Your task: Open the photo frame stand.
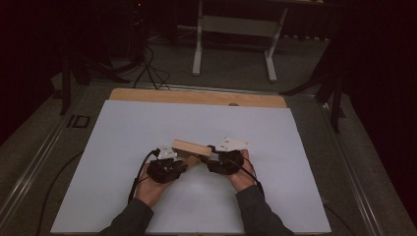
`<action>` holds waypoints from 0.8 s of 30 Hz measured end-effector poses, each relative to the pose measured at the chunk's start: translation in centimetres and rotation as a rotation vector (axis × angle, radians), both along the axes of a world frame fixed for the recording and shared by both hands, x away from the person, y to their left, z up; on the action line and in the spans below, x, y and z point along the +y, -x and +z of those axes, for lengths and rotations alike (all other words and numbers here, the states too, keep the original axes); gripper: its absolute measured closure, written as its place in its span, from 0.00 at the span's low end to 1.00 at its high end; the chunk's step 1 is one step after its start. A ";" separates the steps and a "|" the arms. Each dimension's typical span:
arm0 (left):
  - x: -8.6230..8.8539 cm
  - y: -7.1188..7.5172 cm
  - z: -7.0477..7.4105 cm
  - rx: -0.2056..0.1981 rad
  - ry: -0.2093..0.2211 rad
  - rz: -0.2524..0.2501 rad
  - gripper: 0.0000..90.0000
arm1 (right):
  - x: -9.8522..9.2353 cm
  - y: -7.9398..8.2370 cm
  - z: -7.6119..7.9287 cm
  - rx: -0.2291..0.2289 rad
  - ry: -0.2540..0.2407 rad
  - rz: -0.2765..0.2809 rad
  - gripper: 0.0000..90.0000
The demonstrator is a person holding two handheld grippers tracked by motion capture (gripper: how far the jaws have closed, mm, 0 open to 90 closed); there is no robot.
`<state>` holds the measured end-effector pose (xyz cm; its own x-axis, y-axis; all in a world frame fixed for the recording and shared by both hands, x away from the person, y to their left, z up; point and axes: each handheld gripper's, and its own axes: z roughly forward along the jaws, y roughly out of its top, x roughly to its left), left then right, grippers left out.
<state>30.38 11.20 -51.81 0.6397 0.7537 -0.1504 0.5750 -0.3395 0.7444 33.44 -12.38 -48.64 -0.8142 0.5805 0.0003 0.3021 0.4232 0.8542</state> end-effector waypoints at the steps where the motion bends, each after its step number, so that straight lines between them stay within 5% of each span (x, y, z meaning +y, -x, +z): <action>1: 0.0 0.1 0.0 0.002 0.000 0.000 0.79 | 0.0 0.1 0.0 0.002 0.003 0.006 0.54; 24: 0.4 0.3 -0.3 0.022 0.023 0.004 0.76 | 0.3 0.4 -0.5 0.039 0.010 0.038 0.47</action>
<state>30.13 11.60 -52.10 0.6332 0.7524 -0.1815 0.5926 -0.3203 0.7391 33.07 -12.05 -49.11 -0.8350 0.5496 0.0270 0.3189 0.4434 0.8377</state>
